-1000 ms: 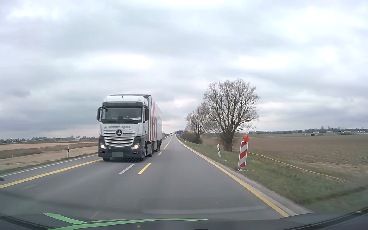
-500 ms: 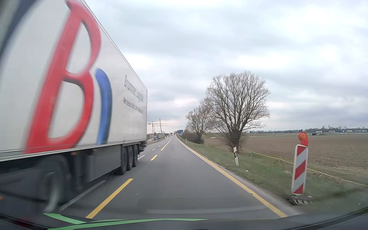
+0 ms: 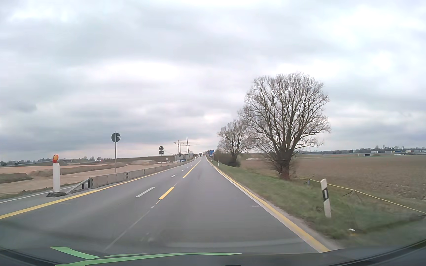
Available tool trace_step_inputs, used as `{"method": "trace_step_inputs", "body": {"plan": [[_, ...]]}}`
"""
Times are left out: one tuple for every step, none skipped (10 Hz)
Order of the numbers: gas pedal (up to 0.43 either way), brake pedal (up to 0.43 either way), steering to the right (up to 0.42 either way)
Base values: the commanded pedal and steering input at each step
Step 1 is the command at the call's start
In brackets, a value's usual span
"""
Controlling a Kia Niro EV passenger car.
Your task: Follow the waypoints while adhering to traffic rules and regulations
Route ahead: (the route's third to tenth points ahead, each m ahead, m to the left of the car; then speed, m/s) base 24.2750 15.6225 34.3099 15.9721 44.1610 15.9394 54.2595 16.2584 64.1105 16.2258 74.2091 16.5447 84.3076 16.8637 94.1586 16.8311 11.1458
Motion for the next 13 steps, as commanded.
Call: {"method": "trace_step_inputs", "body": {"plan": [[0.118, 0.000, -0.008], [0.118, 0.000, -0.008], [0.118, 0.000, -0.008], [0.130, 0.000, -0.007], [0.130, 0.000, -0.007], [0.138, 0.000, -0.007], [0.138, 0.000, -0.007], [0.138, 0.000, -0.006], [0.138, 0.000, -0.005], [0.138, 0.000, -0.005], [0.138, 0.000, -0.005], [0.138, 0.000, -0.005], [0.138, 0.000, -0.005]]}}
